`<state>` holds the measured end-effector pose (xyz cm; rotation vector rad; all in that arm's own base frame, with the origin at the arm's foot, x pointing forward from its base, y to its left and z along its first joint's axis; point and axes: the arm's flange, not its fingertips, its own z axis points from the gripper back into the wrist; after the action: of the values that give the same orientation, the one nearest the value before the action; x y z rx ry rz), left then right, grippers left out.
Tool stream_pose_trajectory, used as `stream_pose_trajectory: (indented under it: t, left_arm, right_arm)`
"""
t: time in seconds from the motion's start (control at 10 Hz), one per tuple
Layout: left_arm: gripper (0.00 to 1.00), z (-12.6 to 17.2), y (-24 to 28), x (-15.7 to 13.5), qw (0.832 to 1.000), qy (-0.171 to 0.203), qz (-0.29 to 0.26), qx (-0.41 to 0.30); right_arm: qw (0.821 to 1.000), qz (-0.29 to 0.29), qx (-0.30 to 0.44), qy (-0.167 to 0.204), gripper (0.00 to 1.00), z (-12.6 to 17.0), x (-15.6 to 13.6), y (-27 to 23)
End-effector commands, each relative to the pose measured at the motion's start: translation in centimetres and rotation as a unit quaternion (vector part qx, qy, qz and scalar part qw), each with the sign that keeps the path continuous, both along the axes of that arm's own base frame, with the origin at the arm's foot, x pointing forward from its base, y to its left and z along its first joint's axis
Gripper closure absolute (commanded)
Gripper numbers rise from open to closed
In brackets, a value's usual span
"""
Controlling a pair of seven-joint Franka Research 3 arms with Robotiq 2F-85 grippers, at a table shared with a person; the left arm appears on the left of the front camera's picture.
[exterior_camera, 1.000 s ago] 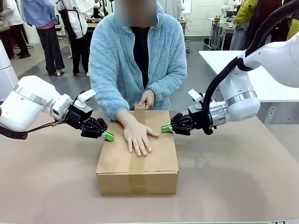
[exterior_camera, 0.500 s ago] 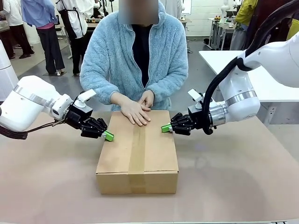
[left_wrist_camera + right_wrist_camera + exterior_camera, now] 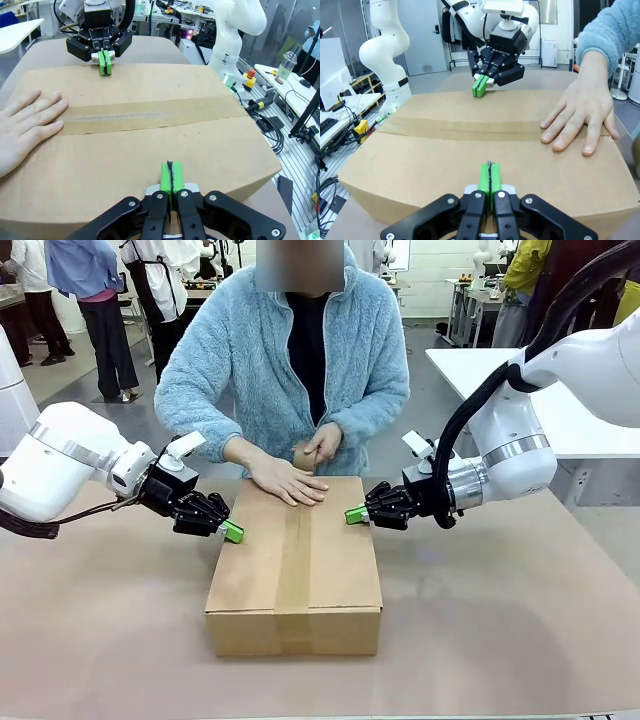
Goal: Wrap the clocks to prevent damage.
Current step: After the human seals the box with tape, release both hands from the side flaps of the Package Box.
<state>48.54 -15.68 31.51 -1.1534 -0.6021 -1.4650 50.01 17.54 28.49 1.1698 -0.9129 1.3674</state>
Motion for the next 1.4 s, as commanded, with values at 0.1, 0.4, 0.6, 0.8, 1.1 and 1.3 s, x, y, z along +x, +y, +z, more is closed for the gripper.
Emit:
stream_pose_trajectory:
  t: [0.1, 0.4, 0.6, 0.8, 1.1, 1.3]
  left_arm:
    - [1.00, -0.24, -0.14, 0.09, 1.000, -0.002, 0.006, 0.002]
    - [1.00, -0.24, -0.14, 0.09, 1.000, -0.002, 0.006, 0.002]
    - [1.00, -0.24, -0.14, 0.09, 1.000, -0.002, 0.006, 0.002]
    - [1.00, -0.24, -0.14, 0.09, 1.000, -0.002, 0.006, 0.002]
    - [1.00, -0.24, -0.14, 0.09, 1.000, -0.002, 0.006, 0.002]
    - [1.00, -0.24, -0.14, 0.09, 1.000, -0.002, 0.006, 0.002]
  right_arm:
    - [1.000, -0.006, -0.001, 0.002, 0.99, -0.20, -0.18, 0.15]
    - [1.000, -0.006, -0.001, 0.002, 0.99, -0.20, -0.18, 0.15]
    - [1.000, -0.006, -0.001, 0.002, 0.99, -0.20, -0.18, 0.15]
    - [1.000, -0.006, -0.001, 0.002, 0.99, -0.20, -0.18, 0.15]
    - [1.000, -0.006, -0.001, 0.002, 0.99, -0.20, -0.18, 0.15]
    - [1.000, -0.006, -0.001, 0.002, 0.99, -0.20, -0.18, 0.15]
